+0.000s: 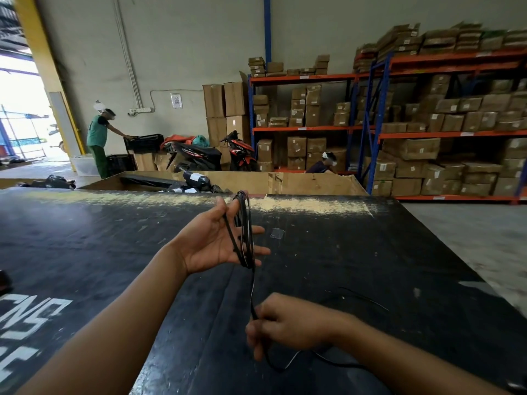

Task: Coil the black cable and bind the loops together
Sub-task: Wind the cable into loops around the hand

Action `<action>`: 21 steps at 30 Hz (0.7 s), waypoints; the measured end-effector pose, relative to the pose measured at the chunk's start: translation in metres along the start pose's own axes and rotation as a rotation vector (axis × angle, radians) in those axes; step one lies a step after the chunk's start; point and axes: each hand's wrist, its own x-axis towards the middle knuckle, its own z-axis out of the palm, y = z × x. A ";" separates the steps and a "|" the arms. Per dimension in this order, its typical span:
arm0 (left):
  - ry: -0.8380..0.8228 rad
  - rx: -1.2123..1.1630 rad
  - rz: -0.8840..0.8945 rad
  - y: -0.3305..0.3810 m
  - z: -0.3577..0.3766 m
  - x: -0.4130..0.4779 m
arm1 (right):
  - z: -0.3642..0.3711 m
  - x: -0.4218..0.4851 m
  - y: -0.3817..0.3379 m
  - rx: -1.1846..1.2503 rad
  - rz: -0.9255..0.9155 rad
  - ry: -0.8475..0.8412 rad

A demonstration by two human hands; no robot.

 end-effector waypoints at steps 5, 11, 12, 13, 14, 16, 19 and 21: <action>-0.145 -0.016 -0.010 -0.003 0.016 -0.004 | 0.007 0.009 0.011 -0.014 0.029 -0.006; -0.436 -0.008 -0.112 -0.006 0.037 -0.014 | -0.019 0.016 0.029 -0.172 0.078 0.108; -0.452 0.027 -0.145 -0.008 0.038 -0.016 | -0.029 0.016 0.029 -0.176 0.076 0.137; -0.456 0.068 -0.175 -0.010 0.039 -0.017 | -0.041 0.016 0.028 -0.179 0.072 0.165; -0.457 0.102 -0.206 -0.013 0.039 -0.019 | -0.053 0.016 0.026 -0.179 0.076 0.195; -0.438 0.138 -0.264 -0.019 0.037 -0.022 | -0.077 0.015 0.021 -0.229 0.105 0.239; -0.355 0.158 -0.324 -0.028 0.033 -0.025 | -0.109 0.020 0.014 -0.407 0.152 0.288; -0.307 0.167 -0.358 -0.033 0.030 -0.025 | -0.128 0.022 0.008 -0.506 0.175 0.351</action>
